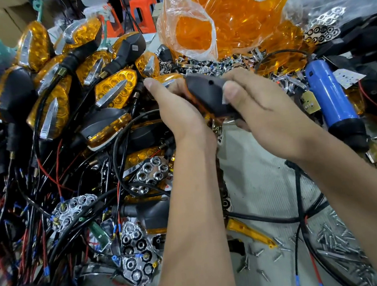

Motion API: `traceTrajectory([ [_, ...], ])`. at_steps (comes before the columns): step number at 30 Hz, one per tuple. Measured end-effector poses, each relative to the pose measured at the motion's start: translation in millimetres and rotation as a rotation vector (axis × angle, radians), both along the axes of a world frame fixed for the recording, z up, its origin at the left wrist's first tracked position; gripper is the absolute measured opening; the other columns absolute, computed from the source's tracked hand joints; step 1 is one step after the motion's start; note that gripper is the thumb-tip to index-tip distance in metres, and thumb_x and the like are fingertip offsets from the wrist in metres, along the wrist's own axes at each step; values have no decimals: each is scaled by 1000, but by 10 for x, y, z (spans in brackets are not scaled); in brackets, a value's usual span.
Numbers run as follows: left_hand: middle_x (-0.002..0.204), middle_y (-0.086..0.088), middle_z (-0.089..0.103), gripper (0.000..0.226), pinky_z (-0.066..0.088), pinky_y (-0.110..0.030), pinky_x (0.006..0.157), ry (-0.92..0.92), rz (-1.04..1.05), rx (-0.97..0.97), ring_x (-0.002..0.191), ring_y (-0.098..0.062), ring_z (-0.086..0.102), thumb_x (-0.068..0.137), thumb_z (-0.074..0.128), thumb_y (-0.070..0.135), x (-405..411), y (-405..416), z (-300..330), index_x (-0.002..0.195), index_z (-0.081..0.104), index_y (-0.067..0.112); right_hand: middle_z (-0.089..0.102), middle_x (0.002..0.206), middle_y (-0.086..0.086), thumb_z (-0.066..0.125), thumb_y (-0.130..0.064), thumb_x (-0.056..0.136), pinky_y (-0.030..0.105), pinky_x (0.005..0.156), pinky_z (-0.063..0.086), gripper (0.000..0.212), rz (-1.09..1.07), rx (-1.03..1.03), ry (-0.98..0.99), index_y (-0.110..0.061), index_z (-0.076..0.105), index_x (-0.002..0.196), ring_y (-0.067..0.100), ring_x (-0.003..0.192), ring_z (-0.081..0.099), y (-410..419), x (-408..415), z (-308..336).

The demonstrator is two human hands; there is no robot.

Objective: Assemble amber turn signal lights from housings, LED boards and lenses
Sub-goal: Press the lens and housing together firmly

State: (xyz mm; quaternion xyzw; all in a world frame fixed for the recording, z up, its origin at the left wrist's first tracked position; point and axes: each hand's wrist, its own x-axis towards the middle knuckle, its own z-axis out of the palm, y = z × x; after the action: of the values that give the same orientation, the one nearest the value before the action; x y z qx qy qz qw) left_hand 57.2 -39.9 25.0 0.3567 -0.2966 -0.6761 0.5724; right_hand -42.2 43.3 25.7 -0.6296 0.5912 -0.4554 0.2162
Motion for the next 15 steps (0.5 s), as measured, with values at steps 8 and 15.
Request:
traceTrajectory([
  [8,67,-7,58,72,50,-33,67,32,-87,-253,63,-22,58,109,12,56,-76,62,13,77,55,9,63,73,23,35,-42,113,24,40,27,48,121,390,-588,-3,57,97,18,45,32,78,-119,103],
  [15,54,1,38,67,42,-24,54,175,-77,-161,47,-11,44,110,28,54,-100,116,59,57,35,14,59,60,11,36,-46,111,18,39,20,52,152,440,-563,-21,67,76,14,42,28,106,-101,114],
])
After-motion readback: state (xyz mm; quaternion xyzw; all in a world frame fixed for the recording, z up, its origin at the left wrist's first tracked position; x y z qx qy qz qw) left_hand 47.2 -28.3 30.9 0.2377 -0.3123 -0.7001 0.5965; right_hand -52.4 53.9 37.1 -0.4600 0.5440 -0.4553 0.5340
